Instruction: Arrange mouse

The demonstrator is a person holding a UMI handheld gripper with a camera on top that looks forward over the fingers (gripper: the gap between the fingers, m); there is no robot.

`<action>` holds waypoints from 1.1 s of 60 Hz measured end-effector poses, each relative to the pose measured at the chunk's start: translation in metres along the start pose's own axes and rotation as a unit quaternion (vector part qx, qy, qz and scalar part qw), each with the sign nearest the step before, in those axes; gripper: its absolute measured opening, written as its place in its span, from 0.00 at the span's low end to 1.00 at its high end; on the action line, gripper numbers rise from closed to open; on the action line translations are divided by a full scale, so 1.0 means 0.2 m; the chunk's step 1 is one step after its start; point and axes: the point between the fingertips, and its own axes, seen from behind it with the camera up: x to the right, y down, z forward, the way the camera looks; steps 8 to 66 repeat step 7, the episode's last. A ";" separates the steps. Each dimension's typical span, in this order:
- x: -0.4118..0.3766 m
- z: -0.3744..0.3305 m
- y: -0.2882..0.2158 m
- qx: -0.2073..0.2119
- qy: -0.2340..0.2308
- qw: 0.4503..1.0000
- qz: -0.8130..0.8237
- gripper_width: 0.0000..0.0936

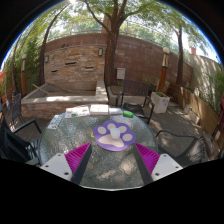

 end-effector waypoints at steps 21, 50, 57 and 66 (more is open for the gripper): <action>-0.01 -0.05 -0.01 -0.001 -0.003 1.000 -0.001 0.91; -0.01 -0.05 -0.01 -0.001 -0.003 1.000 -0.001 0.91; -0.01 -0.05 -0.01 -0.001 -0.003 1.000 -0.001 0.91; -0.01 -0.05 -0.01 -0.001 -0.003 1.000 -0.001 0.91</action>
